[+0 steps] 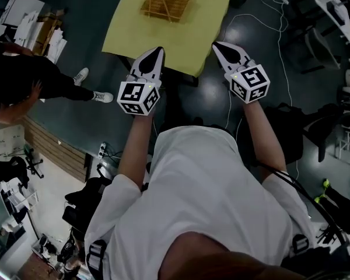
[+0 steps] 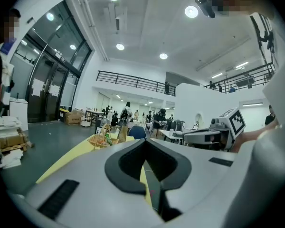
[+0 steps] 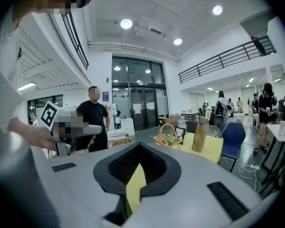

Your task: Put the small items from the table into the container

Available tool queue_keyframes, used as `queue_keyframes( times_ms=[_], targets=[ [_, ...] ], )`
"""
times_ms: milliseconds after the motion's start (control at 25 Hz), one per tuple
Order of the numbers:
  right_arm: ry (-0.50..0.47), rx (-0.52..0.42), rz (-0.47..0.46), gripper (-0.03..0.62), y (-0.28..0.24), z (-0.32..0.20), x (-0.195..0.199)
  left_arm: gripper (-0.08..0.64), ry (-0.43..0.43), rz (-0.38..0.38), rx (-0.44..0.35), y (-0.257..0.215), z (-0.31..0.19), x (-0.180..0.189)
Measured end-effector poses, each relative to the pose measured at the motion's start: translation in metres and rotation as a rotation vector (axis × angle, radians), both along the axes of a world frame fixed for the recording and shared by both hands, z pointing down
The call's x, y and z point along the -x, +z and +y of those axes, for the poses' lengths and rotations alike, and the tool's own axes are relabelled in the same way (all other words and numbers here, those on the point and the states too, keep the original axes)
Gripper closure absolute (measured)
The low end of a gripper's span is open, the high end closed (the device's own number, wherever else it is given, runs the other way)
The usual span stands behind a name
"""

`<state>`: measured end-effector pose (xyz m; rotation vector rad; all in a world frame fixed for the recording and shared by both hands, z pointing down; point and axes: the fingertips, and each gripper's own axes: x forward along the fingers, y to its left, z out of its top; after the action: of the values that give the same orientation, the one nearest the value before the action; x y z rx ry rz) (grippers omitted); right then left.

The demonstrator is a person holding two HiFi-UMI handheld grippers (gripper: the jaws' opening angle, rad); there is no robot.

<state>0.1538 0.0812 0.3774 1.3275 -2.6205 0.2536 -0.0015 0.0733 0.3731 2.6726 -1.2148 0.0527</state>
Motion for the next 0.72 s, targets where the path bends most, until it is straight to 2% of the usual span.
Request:
queue_keyframes(
  times_ms=[200, 360, 720],
  targets=[
    [-0.01, -0.01, -0.025, 0.577, -0.017, 0.042, -0.002, 0.552, -0.033, -0.025, -0.006, -0.016, 0.049, 0.009],
    [-0.031, -0.035, -0.038, 0.577, -0.031, 0.064, 0.012, 0.552, -0.047, -0.03, -0.025, -0.031, 0.07, 0.024],
    [-0.028, -0.059, -0.089, 0.577, -0.06, 0.08, 0.046, 0.552, -0.008, -0.052, -0.1, -0.067, 0.076, 0.041]
  ],
)
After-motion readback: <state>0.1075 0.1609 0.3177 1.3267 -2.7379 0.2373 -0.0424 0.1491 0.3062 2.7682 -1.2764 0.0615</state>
